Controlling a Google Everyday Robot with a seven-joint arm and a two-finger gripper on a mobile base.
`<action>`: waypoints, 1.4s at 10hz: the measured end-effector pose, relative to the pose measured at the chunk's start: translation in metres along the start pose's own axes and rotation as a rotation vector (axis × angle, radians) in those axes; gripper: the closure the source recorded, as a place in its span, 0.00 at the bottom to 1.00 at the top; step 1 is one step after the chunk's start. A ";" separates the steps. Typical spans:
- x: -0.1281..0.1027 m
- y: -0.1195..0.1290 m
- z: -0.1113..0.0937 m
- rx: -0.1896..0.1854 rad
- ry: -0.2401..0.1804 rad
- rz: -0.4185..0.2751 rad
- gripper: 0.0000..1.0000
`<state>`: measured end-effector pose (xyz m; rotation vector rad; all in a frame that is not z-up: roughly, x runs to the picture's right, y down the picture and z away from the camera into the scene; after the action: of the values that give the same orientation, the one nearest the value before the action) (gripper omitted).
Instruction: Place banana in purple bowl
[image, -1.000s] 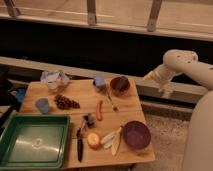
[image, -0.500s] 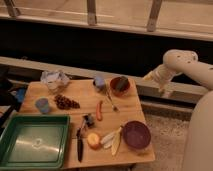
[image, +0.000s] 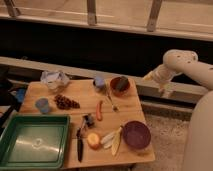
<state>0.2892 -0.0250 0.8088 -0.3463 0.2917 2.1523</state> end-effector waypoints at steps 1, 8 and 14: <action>0.000 0.000 0.000 0.000 0.000 0.000 0.30; 0.000 0.001 -0.002 0.003 -0.006 -0.016 0.30; 0.064 0.043 -0.011 -0.001 0.021 -0.237 0.30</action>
<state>0.2199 -0.0036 0.7796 -0.3843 0.2486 1.9168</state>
